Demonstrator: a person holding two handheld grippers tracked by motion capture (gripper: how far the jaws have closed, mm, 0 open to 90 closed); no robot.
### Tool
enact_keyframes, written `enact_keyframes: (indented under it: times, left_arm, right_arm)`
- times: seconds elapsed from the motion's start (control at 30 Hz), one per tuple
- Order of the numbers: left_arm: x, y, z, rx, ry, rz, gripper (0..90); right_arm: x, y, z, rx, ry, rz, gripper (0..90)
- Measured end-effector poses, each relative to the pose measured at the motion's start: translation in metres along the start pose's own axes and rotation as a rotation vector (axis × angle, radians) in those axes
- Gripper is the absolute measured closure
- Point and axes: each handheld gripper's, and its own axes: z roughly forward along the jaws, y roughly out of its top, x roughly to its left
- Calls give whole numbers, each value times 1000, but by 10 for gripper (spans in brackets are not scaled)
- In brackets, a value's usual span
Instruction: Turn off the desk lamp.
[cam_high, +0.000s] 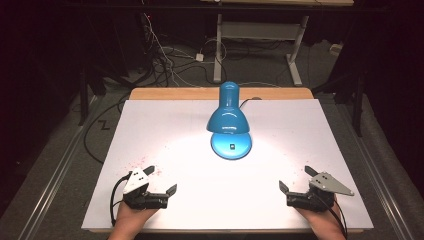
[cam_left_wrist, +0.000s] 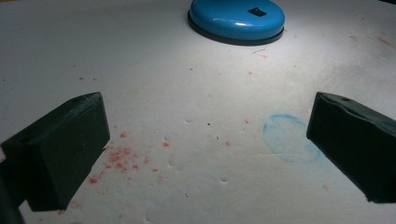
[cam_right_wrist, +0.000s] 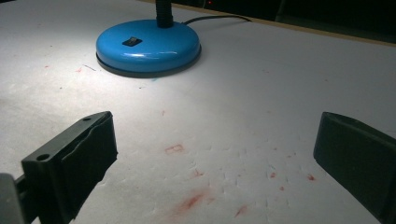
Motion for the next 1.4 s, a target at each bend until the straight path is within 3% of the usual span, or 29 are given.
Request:
enact_keyframes:
  times: [0.13,0.37,0.87,1.4]
  left_arm:
    - [2,-1,4,8,-5,-13,0]
    - [2,-2,1,10,-7,-1,0]
    - [5,-1,0,5,-7,-13,0]
    - [4,0,-1,2,-2,-5,0]
  right_arm:
    - [0,1,-2,-6,5,-5,3]
    - [2,2,-3,-11,3,-8,3]
    - [1,2,1,13,4,-6,5]
    - [-3,2,-1,45,-4,6,91]
